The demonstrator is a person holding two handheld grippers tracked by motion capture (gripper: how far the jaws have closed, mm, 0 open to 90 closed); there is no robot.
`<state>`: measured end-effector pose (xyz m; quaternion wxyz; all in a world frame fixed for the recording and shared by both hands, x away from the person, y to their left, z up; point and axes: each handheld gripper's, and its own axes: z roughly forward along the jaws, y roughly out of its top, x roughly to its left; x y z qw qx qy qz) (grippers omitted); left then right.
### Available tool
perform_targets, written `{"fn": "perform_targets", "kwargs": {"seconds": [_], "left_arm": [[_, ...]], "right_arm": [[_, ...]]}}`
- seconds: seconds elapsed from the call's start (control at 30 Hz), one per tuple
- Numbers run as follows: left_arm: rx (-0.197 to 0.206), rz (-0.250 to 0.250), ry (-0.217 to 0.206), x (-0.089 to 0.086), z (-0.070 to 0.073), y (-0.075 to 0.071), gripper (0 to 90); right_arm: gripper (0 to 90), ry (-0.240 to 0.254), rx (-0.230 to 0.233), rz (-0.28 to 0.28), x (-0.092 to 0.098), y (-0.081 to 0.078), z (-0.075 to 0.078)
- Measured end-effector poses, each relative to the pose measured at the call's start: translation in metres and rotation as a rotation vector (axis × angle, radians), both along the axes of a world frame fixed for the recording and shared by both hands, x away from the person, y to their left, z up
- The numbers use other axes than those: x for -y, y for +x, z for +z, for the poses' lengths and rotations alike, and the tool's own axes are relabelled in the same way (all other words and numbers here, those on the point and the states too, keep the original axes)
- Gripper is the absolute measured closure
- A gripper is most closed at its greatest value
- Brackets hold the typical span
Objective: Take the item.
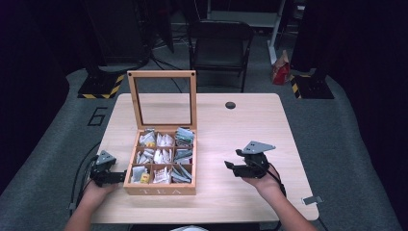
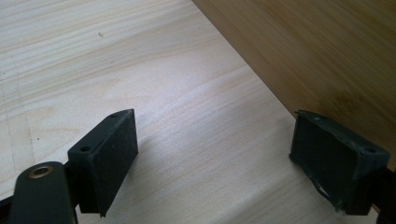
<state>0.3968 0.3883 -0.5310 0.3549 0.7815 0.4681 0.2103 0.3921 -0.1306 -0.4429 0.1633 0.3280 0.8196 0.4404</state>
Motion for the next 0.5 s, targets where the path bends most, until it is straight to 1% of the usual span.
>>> {"fn": "perform_targets", "kwargs": {"seconds": [0.07, 0.17, 0.2, 0.23, 0.27, 0.3, 0.33, 0.37, 0.5], "left_arm": [[-0.005, -0.002, 0.003, 0.0, 0.0, 0.0, 14.6], [0.0, 0.0, 0.0, 0.0, 0.0, 0.0, 14.5], [-0.005, -0.002, 0.003, 0.0, 0.0, 0.0, 14.5], [-0.007, -0.002, 0.003, 0.0, 0.001, 0.0, 14.5], [0.001, 0.0, 0.0, 0.0, 0.0, 0.0, 14.6], [0.0, 0.0, 0.0, 0.0, 0.0, 0.0, 14.5], [-0.011, -0.005, 0.005, 0.0, 0.001, 0.0, 14.5], [-0.001, 0.0, 0.0, 0.0, 0.0, 0.0, 14.5], [0.0, 0.0, 0.0, 0.0, 0.0, 0.0, 14.5]], "right_arm": [[34.0, 0.005, 0.001, 0.012, -0.004, -0.002, 0.003], [33.9, 0.009, 0.005, 0.029, -0.01, -0.004, 0.007], [33.9, 0.01, 0.004, 0.031, -0.011, -0.004, 0.008], [33.9, 0.011, 0.006, 0.047, -0.013, -0.004, 0.009], [33.9, 0.017, 0.005, 0.044, -0.015, -0.005, 0.01], [33.9, 0.016, 0.009, 0.053, -0.016, -0.005, 0.011], [33.9, 0.016, 0.01, 0.057, -0.017, -0.005, 0.012], [34.0, 0.019, 0.008, 0.056, -0.019, -0.006, 0.013], [34.6, 0.027, 0.01, 0.075, -0.024, -0.008, 0.016]]}}
